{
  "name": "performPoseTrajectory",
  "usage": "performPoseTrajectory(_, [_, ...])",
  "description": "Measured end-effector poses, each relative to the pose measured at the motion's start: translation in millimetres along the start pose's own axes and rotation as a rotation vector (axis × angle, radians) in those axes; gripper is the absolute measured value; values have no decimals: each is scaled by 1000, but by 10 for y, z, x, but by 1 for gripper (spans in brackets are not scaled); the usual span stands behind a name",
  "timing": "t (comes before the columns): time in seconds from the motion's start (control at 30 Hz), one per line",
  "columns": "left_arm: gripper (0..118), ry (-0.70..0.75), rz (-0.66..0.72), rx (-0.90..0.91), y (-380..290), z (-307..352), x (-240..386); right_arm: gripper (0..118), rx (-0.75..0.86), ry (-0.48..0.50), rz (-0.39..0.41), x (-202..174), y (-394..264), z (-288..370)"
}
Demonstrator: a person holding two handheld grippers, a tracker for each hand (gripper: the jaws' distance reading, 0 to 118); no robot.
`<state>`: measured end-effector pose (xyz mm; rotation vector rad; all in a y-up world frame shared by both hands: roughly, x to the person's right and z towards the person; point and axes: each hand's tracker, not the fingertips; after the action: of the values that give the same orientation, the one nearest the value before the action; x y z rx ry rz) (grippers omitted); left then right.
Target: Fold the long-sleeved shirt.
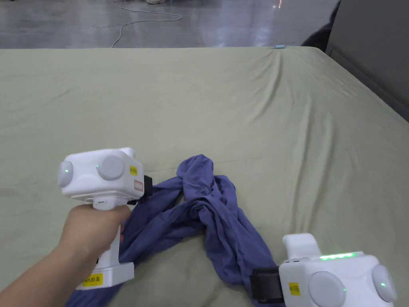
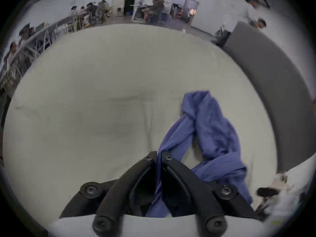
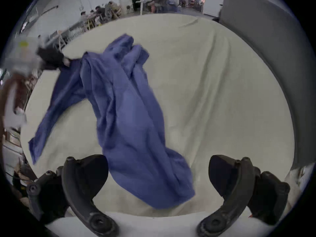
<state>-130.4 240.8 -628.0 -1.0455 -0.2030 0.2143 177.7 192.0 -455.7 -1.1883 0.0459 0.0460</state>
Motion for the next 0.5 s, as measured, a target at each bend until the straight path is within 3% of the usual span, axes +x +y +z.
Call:
performPoseTrajectory(0.03, [0,-6,15,22,43,98,-27,114,-5,15,30,-29,-57,-64])
performPoseTrajectory(0.07, [0,0,4,30,37,209,-1,93,0,16,53,-57,-91,-112])
performPoseTrajectory(0.1, [0,-4,5,47,62,320,-14,61,-13,0,63,-95,-118,-165])
performPoseTrajectory(0.13, [0,-16,10,58,88,419,-31,50,32,57,44,-104,-147,-116])
performPoseTrajectory(0.17, [0,-27,19,67,107,502,-47,39,49,9,52,-113,-154,-42])
performPoseTrajectory(0.2, [0,-40,29,75,116,607,-54,17,50,36,57,-117,-143,20])
performPoseTrajectory(0.37, [0,-102,67,120,193,1107,-125,16,210,38,-23,68,-3,640])
performPoseTrajectory(0.5, [0,-92,39,200,254,1714,-212,16,375,59,-88,429,235,1427])
